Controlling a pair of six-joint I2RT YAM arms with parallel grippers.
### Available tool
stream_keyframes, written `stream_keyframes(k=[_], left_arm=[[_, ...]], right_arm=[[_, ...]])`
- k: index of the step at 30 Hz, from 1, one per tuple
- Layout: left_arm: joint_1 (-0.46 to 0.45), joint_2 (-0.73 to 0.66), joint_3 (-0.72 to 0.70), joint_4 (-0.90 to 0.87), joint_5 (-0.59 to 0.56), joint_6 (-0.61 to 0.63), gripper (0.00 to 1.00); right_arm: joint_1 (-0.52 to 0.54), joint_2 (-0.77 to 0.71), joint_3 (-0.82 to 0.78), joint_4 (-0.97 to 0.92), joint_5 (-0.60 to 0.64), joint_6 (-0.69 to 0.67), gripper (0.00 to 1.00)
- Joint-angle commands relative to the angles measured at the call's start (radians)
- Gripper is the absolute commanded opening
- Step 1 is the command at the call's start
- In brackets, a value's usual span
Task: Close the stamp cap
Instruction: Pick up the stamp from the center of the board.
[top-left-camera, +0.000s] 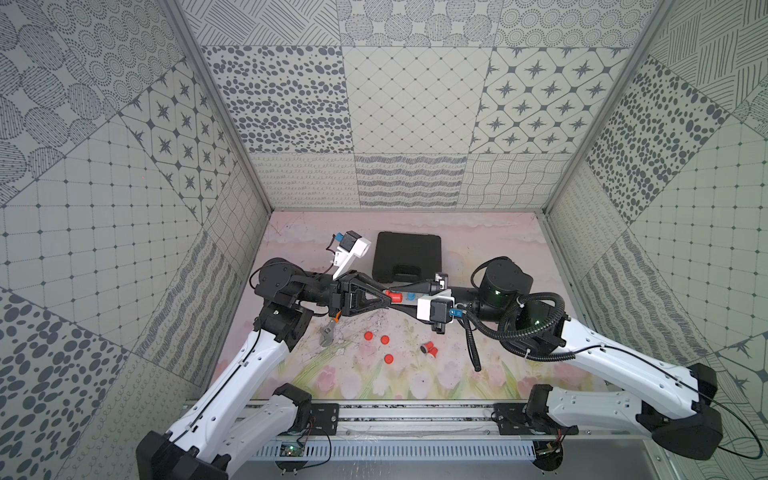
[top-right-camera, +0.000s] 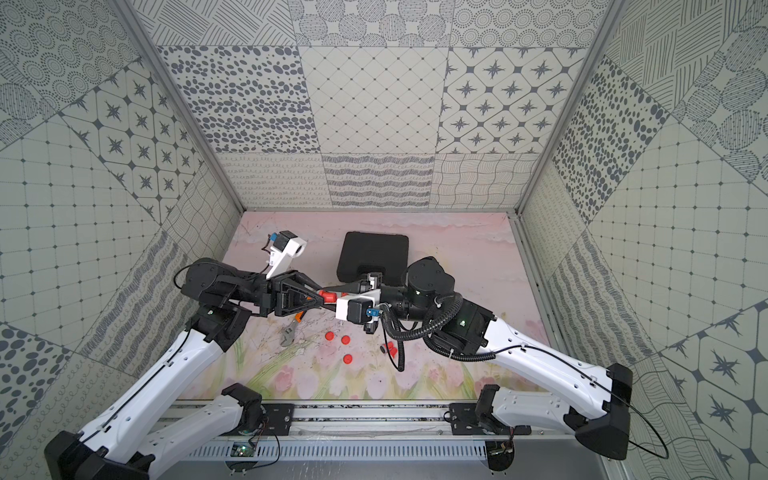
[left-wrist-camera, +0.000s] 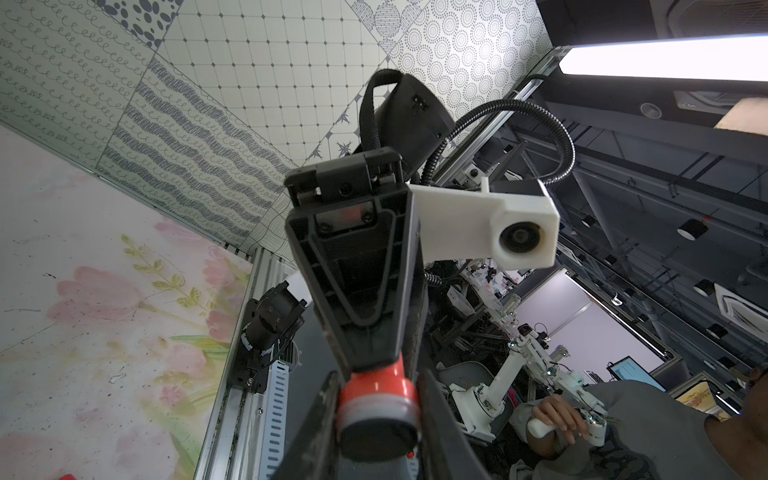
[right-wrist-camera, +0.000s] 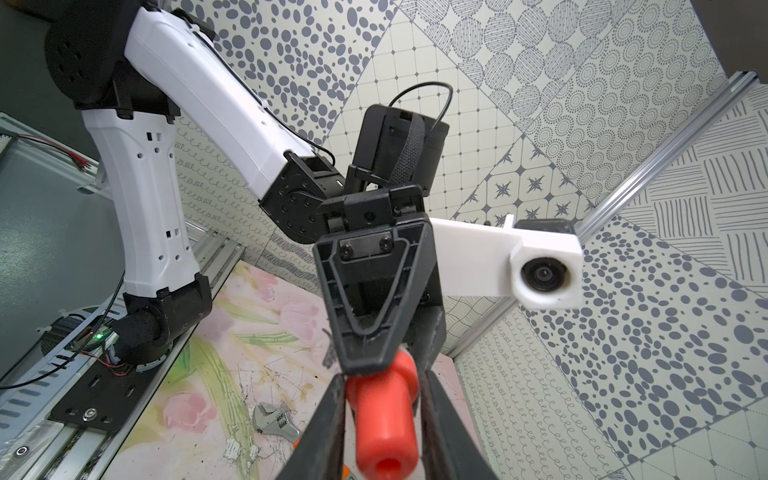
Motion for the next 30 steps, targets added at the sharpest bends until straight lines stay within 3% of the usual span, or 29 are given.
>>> stream_keyframes(k=[1, 11, 19, 22, 26, 30], left_arm=[[-0.007, 0.002, 0.008, 0.068, 0.03, 0.012, 0.11], [-0.007, 0.01, 0.008, 0.067, 0.03, 0.014, 0.11], [-0.006, 0.014, 0.005, 0.06, 0.03, 0.021, 0.11], [-0.007, 0.016, 0.004, 0.058, 0.03, 0.023, 0.11], [-0.004, 0.006, 0.009, 0.009, 0.019, 0.08, 0.22], [0.029, -0.045, 0.034, -0.235, -0.054, 0.307, 0.43]], right_arm=[[-0.002, -0.025, -0.013, 0.054, 0.021, 0.005, 0.31], [-0.002, -0.02, -0.011, 0.058, 0.003, 0.004, 0.24], [-0.002, -0.016, -0.008, 0.069, 0.0, 0.01, 0.24], [-0.001, -0.014, -0.005, 0.069, 0.001, 0.014, 0.16], [0.0, -0.01, -0.002, 0.05, 0.017, 0.032, 0.07], [0.001, -0.017, -0.013, 0.023, 0.053, 0.076, 0.02]])
